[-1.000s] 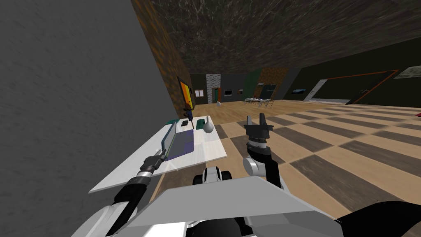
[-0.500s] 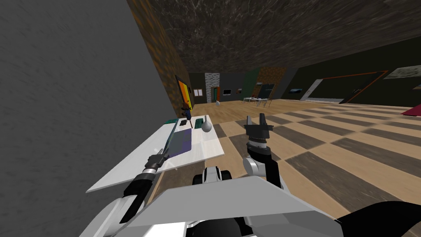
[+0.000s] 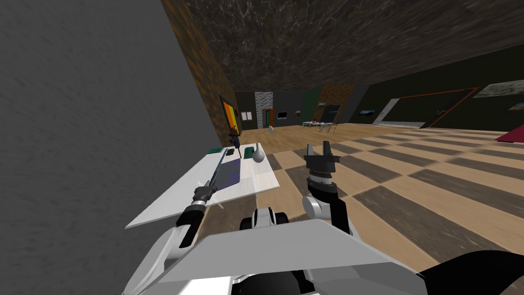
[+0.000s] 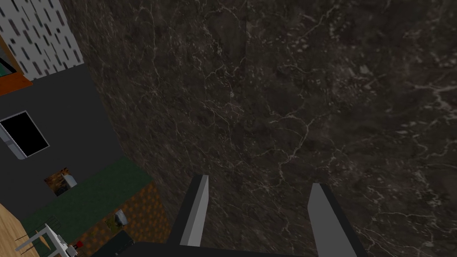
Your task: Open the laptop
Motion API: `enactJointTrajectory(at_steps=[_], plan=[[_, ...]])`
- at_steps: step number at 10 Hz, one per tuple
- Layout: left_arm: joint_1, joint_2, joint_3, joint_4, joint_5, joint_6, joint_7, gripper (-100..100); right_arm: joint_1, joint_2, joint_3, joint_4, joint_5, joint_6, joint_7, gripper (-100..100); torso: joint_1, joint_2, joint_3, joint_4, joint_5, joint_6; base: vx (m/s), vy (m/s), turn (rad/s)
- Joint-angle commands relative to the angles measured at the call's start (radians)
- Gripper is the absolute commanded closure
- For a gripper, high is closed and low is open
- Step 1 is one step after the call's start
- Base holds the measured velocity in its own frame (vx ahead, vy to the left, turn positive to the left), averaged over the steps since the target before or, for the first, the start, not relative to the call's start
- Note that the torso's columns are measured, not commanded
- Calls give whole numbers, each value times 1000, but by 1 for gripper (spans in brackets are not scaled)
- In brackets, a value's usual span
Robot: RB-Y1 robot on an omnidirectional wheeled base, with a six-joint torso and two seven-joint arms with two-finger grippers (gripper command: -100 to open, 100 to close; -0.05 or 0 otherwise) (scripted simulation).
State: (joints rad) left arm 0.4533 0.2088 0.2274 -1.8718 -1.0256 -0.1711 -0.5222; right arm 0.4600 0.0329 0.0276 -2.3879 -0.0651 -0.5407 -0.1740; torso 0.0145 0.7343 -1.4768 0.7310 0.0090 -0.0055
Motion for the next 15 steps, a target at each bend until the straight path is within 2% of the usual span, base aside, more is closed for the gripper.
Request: enactJointTrajectory(at_steps=[1,2,3,4,5,6,7,9,10,11,12,13,14,15], plan=[[-74,-55,-11,78,-52,35,-80,100,0,0,0,0,0,0,0,0,0,-3,-1,-1,0,-1,-88,38,16],[-74,-55,-11,87,-52,35,-97,100,0,0,0,0,0,0,0,0,0,-4,-3,-2,0,1,-65,31,-17],[-74,-55,-11,87,-52,35,-97,100,0,0,0,0,0,0,0,0,-1,-5,-3,-3,0,0,-21,13,-8],[-132,-94,-18,116,-86,47,-140,100,0,0,0,0,0,0,0,0,-1,-5,-3,-3,0,-1,-58,29,42],[-132,-94,-18,130,-86,47,-155,100,0,0,0,0,0,0,0,0,-1,-5,-3,-2,0,2,-64,35,-19],[-182,-133,-25,158,-120,60,-198,100,0,0,0,0,0,0,0,0,0,-5,-3,-3,1,2,-90,34,3],[-189,-133,-25,181,-120,60,-212,100,0,0,0,0,0,0,0,0,0,-6,-4,-2,0,4,-78,40,-21],[-189,-133,-25,181,-120,60,-212,100,0,0,0,0,0,0,0,0,-2,-5,-4,-1,-2,-2,-20,5,-19],[-241,-172,-32,215,-155,73,-263,100,0,0,0,0,0,0,0,0,-2,-5,-4,-1,-3,-2,-50,21,56],[-246,-172,-32,228,-155,73,-269,100,0,0,0,0,0,0,0,0,0,-5,-3,0,-2,2,-69,27,-20],[-292,-211,-38,259,-189,86,-311,100,0,0,0,0,0,0,0,0,-1,-3,-3,0,-2,1,-90,45,7],[-303,-211,-38,275,-189,86,-327,100,0,0,0,0,0,0,0,0,-4,-2,-2,1,-2,3,-74,47,-13],[-349,-250,-45,309,-224,99,-364,100,0,0,0,0,0,0,0,0,-5,-3,-2,1,-4,3,-88,59,19],[-368,-182,-72,313,-193,142,-315,-100,0,0,0,0,0,0,0,0,-8,-1,-2,3,-5,5,-97,28,-114]])
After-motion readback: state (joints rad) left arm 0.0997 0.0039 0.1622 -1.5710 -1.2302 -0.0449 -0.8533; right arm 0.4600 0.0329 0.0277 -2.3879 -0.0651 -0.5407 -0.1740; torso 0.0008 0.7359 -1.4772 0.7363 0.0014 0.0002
